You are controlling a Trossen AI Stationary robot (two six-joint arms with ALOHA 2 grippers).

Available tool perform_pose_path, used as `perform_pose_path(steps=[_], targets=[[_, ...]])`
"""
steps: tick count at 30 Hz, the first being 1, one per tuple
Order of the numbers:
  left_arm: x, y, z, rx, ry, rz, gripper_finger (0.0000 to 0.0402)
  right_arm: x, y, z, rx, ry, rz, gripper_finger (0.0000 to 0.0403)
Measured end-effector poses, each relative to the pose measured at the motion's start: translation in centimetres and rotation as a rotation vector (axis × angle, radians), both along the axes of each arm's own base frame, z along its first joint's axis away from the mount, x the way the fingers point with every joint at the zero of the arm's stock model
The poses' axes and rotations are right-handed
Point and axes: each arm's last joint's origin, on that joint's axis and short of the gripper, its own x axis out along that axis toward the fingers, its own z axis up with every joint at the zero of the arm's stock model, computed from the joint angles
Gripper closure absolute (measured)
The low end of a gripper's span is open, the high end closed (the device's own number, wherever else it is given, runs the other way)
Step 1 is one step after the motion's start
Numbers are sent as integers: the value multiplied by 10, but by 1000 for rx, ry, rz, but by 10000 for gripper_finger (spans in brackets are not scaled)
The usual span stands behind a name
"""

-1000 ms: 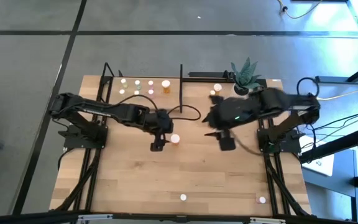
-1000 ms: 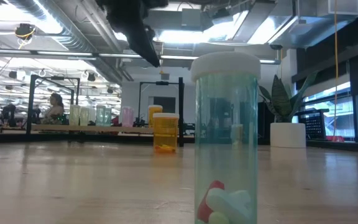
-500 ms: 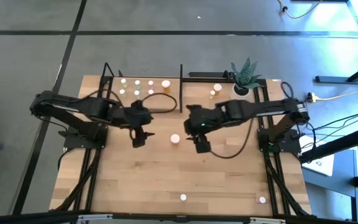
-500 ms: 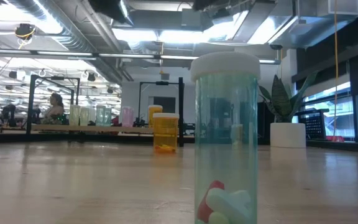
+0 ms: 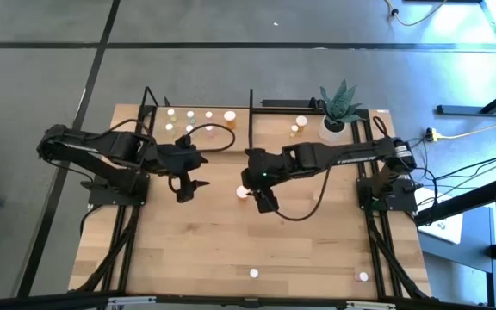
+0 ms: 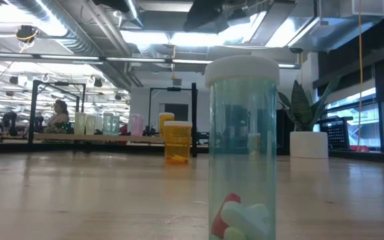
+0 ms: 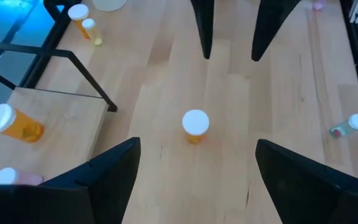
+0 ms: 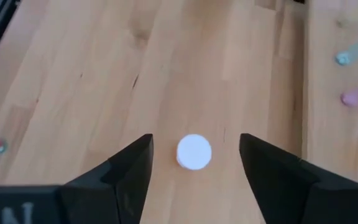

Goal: Pick and place medicine bottles onto shelf by color
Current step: Put the bottom orange pill bottle on the shelf and align it with the other orange pill bottle

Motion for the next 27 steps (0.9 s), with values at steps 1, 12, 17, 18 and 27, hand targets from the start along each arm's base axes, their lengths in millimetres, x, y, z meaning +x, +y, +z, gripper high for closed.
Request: perform_pose_path(steps=[1, 12, 17, 18, 27], targets=[[0, 0, 0, 0, 0, -2, 89, 1, -2, -1, 10, 6, -14, 162], [-2, 0, -2, 6, 33, -12, 89, 28, -5, -52, 94, 144, 41, 162], [-2, 0, -2, 5, 32, -12, 89, 30, -5, -57, 91, 150, 43, 162], [-2, 0, -2, 4, 28, -12, 89, 30, -5, -57, 96, 149, 36, 162], [-1, 0, -2, 4, 27, -12, 89, 31, -6, -56, 116, 142, 7, 162]])
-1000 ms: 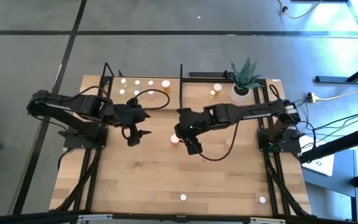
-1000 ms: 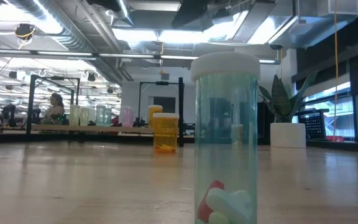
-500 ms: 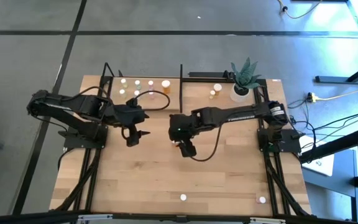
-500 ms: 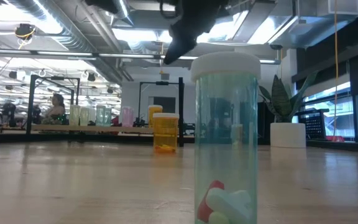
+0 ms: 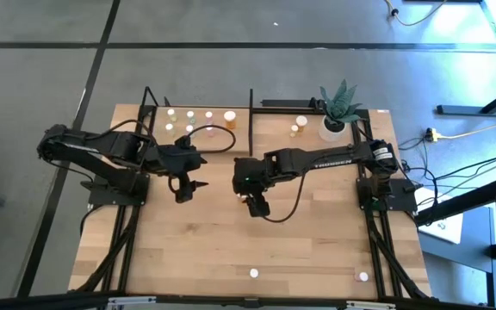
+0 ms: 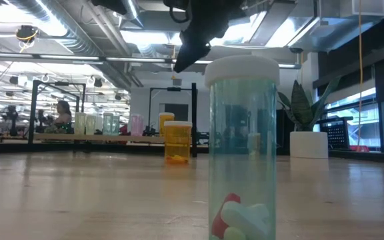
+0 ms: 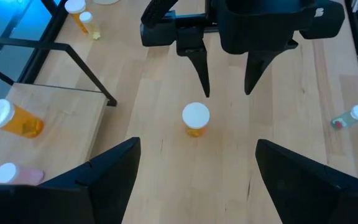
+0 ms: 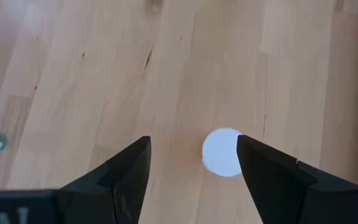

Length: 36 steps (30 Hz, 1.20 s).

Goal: Pick and place medicine bottles onto shelf by color
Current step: Put the bottom orange pill bottle on the shelf and align it with the other orange pill bottle

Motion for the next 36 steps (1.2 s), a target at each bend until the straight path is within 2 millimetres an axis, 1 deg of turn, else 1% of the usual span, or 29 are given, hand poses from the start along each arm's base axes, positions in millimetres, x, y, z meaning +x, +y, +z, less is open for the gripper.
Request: perform_pose_path(steps=[7, 10, 12, 15, 19, 22, 24, 29, 36], targets=[[0, 0, 0, 0, 0, 0, 89, 1, -1, 1, 3, -13, -5, 162], [0, 0, 0, 0, 0, 0, 89, 2, -6, 1, 15, -18, -30, 159], [0, 0, 0, -1, 0, 0, 89, 3, -10, 1, 40, -15, -46, 147], [0, 0, 0, 0, 0, 0, 89, 3, -15, 1, 67, -17, -39, 115], [0, 0, 0, 0, 0, 0, 89, 3, -13, 2, 51, -22, -38, 74], [0, 0, 0, 0, 0, 0, 89, 2, -7, 1, 46, -13, -26, 62], [0, 0, 0, -1, -1, 0, 89, 4, -4, -6, 40, -15, -8, 61], [0, 0, 0, 0, 0, -1, 89, 7, -3, -35, -13, 58, -8, 60], [0, 0, 0, -1, 0, -1, 89, 12, -17, -46, -46, 75, -61, 60]])
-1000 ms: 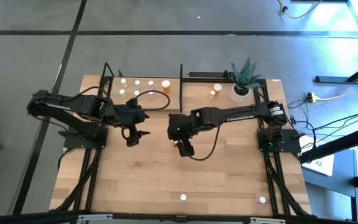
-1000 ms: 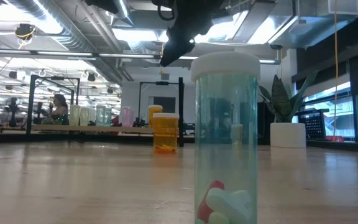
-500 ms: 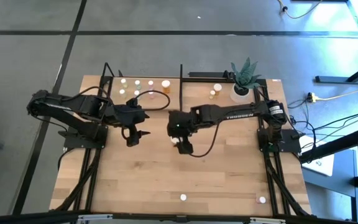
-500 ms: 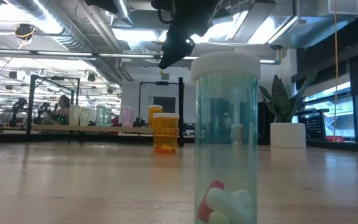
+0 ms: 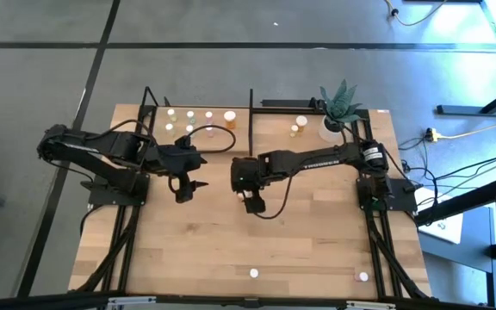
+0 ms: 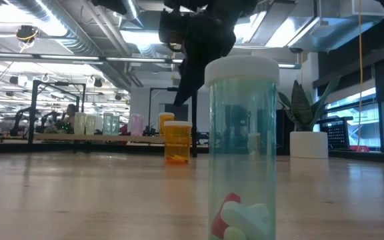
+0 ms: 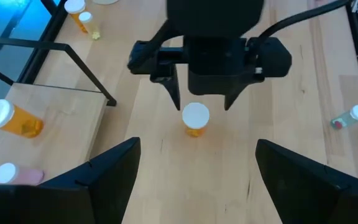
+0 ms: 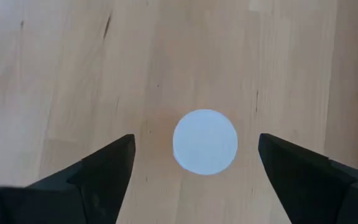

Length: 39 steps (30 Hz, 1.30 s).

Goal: Pick and place medicine bottles onto shelf by color
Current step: Put the bottom orange pill bottle on the shelf and align it with the other orange pill bottle

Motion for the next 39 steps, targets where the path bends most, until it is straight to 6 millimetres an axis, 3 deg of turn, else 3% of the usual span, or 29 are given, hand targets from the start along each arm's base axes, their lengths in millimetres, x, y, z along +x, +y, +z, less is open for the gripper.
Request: perform_pose_path(steps=[12, 28, 39], targets=[[0, 0, 0, 0, 0, 0, 89, 10, -5, -31, 4, 50, -6, 60], [0, 0, 0, 0, -1, 1, 89, 16, -5, -52, -18, 80, -15, 64], [0, 0, 0, 0, -1, 1, 89, 18, -5, -54, -15, 71, -21, 154]])
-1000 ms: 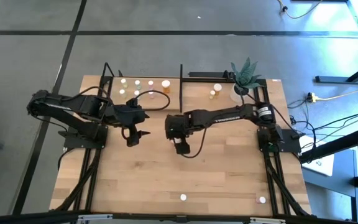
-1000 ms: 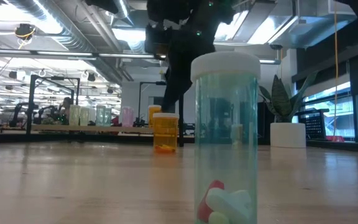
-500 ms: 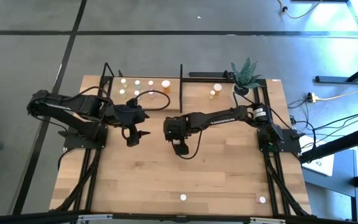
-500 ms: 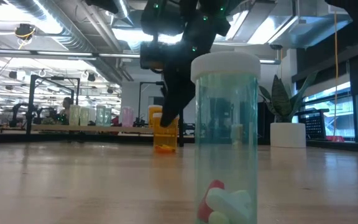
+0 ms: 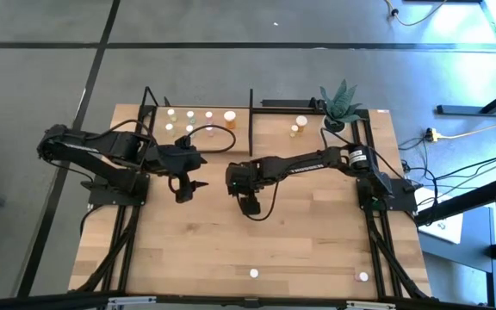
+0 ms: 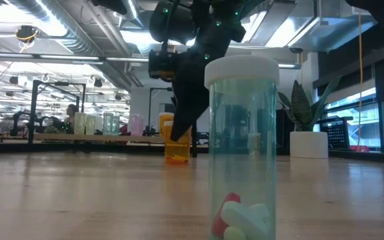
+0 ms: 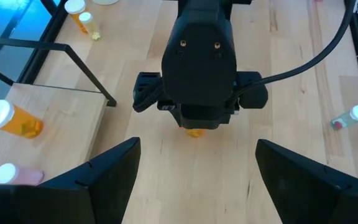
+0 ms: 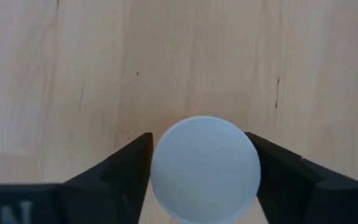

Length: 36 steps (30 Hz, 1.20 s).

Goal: Pick and place medicine bottles onto shelf by color
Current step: Put the bottom orange pill bottle on the shelf and align it with the other orange pill bottle

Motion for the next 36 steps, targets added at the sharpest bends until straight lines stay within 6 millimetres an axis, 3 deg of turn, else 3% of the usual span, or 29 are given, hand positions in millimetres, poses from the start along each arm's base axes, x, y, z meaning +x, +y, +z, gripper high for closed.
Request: perform_pose_path(steps=[5, 13, 18, 25, 31, 36], targets=[[0, 0, 0, 0, 0, 0, 89, 0, 0, 0, 0, 0, -1, 202], [0, 0, 0, 0, 0, 0, 89, 0, 0, 4, 33, 17, -51, 200], [0, 0, 0, 6, 0, 6, 89, 6, 0, 33, 40, 6, -76, 197], [0, 0, 0, 7, 0, 6, 89, 13, -10, 90, 65, -69, -143, 198], [0, 0, 0, 7, 0, 7, 89, 16, -36, 130, 39, -186, -206, 197], [0, 0, 0, 6, 0, 7, 89, 14, -68, 148, 18, -252, -251, 196]])
